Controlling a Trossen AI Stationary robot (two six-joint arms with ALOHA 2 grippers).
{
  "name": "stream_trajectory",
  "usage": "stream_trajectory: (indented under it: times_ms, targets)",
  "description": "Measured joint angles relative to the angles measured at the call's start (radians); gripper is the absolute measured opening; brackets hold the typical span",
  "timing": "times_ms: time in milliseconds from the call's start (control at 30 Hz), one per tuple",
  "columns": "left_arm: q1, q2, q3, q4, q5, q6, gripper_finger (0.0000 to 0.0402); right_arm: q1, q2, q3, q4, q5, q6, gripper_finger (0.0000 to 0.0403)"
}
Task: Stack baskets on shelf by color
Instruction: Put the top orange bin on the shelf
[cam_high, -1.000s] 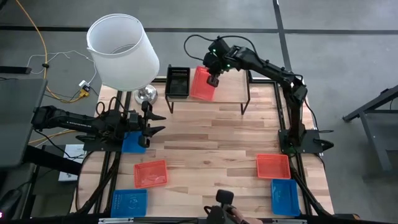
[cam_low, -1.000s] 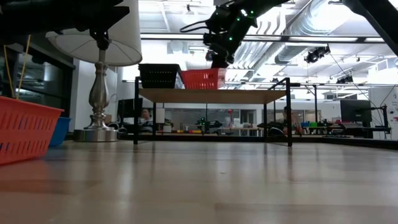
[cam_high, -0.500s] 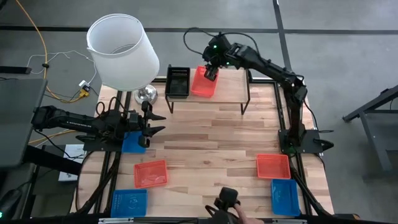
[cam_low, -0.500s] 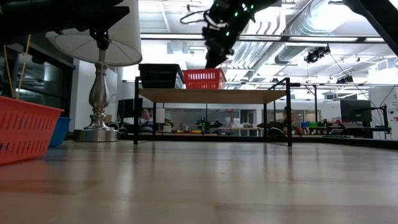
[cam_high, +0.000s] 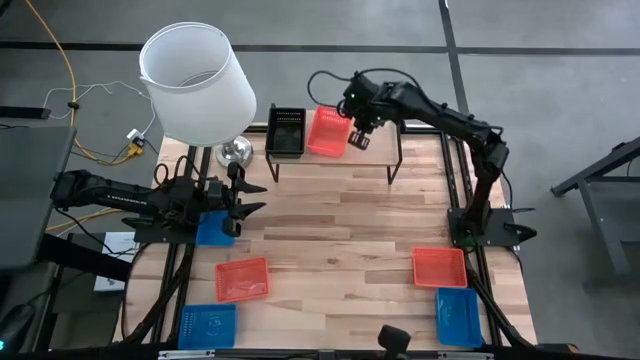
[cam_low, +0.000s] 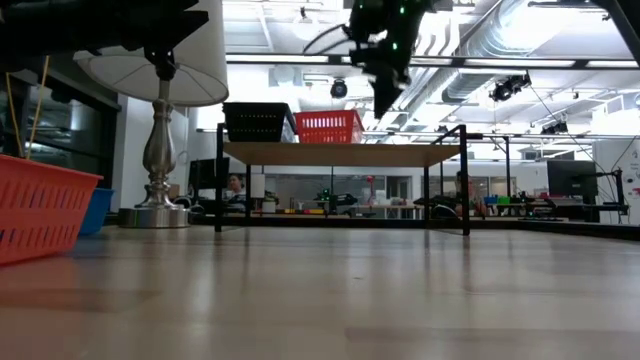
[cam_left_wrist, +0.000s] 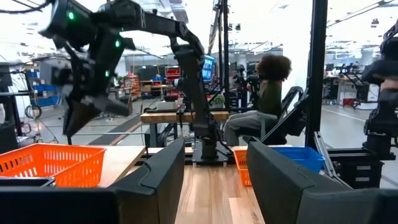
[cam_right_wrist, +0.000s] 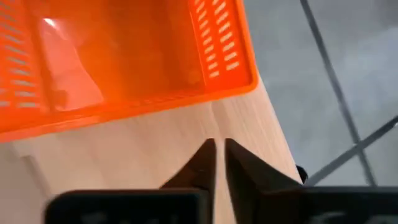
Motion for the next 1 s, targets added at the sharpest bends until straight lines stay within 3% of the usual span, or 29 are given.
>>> stream_trajectory:
  times_ms: [300,733,1000]
  targets:
    - [0.000,0.000,0.000,-0.013,0.000,0.000,0.0161,-0.004,-0.010,-0.145,0.172,0.058,-0.019,0.0003]
    - [0.000,0.000,0.000,-0.013,-0.003,0.000,0.0161,-0.008,-0.011,-0.154,0.389,-0.009,-0.039,0.0001]
    - [0.000,0.000,0.000,-0.013,-0.003,0.000,0.0161,-0.008,-0.014,-0.154,0.377,0.007,-0.050,0.0000]
